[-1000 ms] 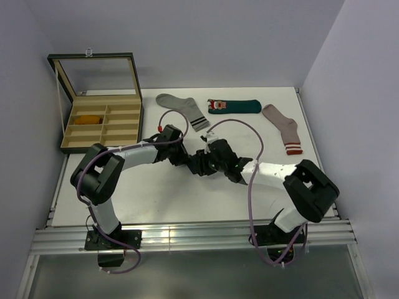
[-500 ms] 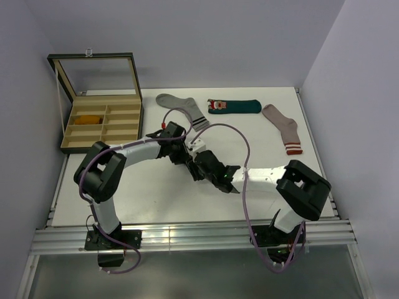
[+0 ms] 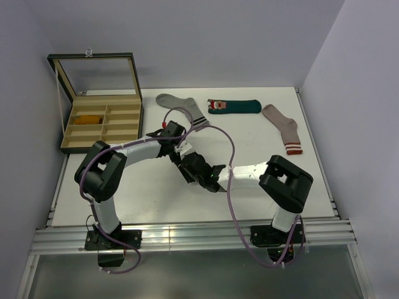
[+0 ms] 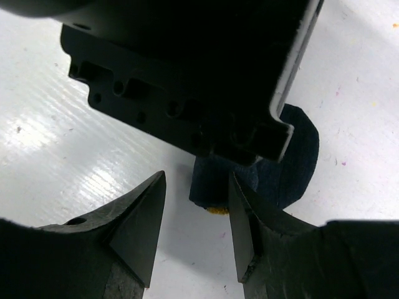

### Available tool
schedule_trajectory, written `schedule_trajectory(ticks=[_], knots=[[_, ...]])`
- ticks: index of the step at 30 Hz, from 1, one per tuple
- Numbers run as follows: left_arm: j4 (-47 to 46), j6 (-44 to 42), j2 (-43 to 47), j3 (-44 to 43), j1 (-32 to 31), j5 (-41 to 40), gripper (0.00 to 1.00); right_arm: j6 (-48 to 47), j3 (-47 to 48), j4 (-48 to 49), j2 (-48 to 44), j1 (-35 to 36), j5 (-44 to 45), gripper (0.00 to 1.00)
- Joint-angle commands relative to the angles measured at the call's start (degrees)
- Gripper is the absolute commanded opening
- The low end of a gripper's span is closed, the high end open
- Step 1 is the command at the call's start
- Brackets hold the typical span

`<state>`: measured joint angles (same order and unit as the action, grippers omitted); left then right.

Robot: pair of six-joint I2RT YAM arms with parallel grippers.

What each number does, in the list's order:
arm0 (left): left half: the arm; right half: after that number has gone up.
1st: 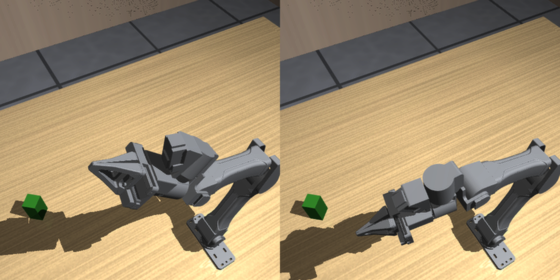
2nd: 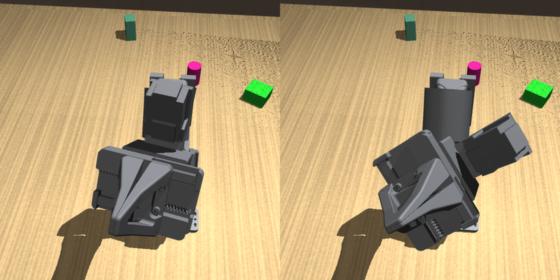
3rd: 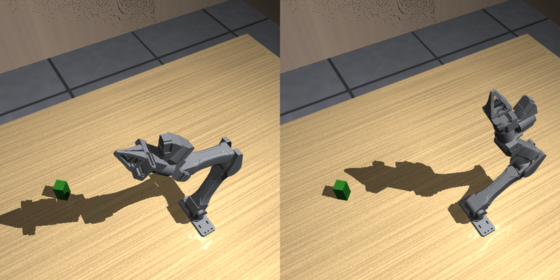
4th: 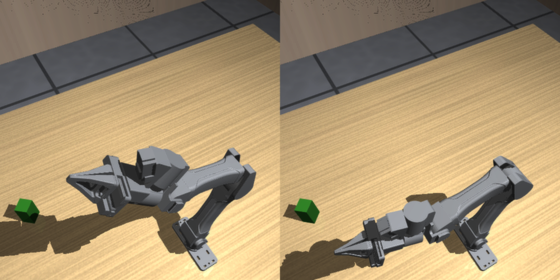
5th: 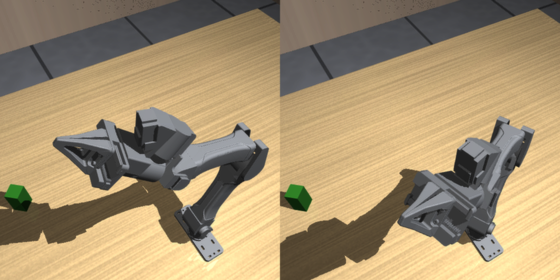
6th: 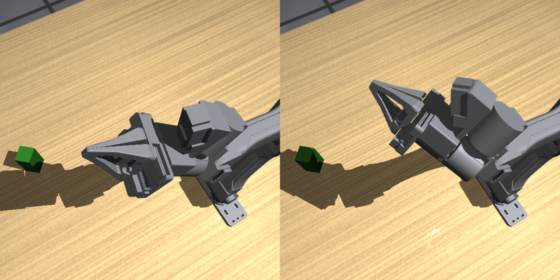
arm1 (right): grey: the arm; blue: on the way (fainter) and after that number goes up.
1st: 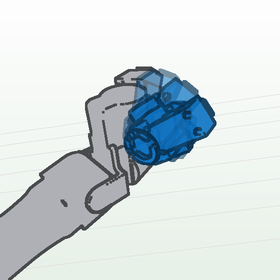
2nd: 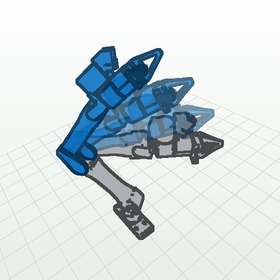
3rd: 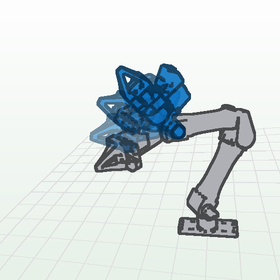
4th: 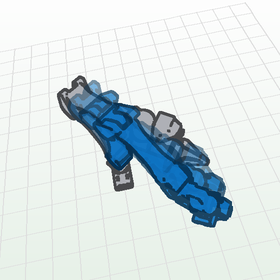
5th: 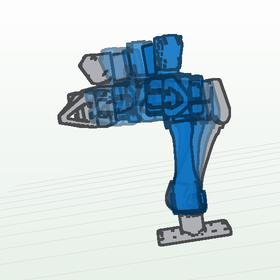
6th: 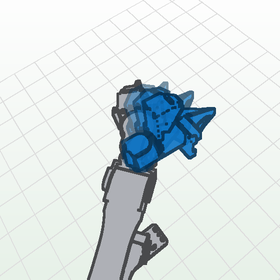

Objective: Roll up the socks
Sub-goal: Roll the sock at the center of the board.

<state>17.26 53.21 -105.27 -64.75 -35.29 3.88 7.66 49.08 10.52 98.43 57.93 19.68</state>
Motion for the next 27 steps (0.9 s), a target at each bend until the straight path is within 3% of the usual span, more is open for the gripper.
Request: schedule_trajectory(ticks=[1,5,18,27], knots=[[5.2,-2.7,-2.2,-0.2,-0.2,-0.6,0.08,1.1,2.6,-4.3,3.1,0.3,3.5,0.52],[5.9,-3.8,-2.4,-1.2,-0.2,-0.2,0.09,4.2,4.5,-9.7,5.8,0.2,6.1,0.53],[8.1,-6.8,-4.3,-3.3,-0.2,1.6,0.1,8.2,4.9,-14.8,8.3,-2.5,8.4,0.55],[9.2,-8.9,-6.2,-4.9,0.0,3.5,0.09,11.0,7.0,-18.5,12.5,-7.1,2.6,0.52]])
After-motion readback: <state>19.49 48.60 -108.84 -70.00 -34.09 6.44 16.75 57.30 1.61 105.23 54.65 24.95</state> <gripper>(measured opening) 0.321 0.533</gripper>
